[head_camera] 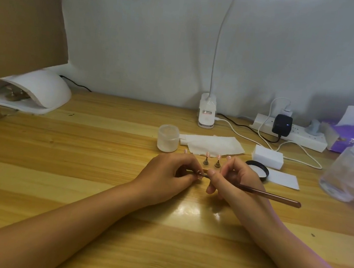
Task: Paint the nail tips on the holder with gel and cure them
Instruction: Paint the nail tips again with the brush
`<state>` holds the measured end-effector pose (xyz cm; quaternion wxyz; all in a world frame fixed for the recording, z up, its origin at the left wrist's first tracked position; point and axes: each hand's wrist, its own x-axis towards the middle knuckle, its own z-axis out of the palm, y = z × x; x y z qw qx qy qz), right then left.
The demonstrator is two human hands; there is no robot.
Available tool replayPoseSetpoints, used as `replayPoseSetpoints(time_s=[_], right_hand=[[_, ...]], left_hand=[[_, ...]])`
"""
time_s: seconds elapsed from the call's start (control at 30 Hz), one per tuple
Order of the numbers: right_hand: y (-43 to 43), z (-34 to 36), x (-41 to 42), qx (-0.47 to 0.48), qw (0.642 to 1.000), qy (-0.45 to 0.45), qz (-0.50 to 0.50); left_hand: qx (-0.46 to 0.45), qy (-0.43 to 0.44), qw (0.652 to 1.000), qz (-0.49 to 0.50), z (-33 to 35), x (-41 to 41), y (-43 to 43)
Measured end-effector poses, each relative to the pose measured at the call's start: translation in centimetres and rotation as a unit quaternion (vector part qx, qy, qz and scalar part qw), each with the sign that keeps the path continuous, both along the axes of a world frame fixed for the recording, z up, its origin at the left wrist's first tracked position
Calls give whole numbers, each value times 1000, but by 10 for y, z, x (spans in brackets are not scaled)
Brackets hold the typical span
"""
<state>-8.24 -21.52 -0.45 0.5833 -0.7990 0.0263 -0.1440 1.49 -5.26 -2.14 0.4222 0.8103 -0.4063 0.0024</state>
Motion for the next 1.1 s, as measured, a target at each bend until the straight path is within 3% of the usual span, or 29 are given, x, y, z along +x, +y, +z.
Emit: replayPoseSetpoints(time_s=[0.4,0.73,1.1], right_hand=[[-1,0,-1,-31,999,30,-3],[-5,3,-2,66,997,-14,-36],[-7,0,-1,73,997,-12,-34]], left_hand=[[-1,3,1000,-4,1,0,0],[-9,6,1000,-6,1,-1,0],[2,7,1000,2,2,0,0]])
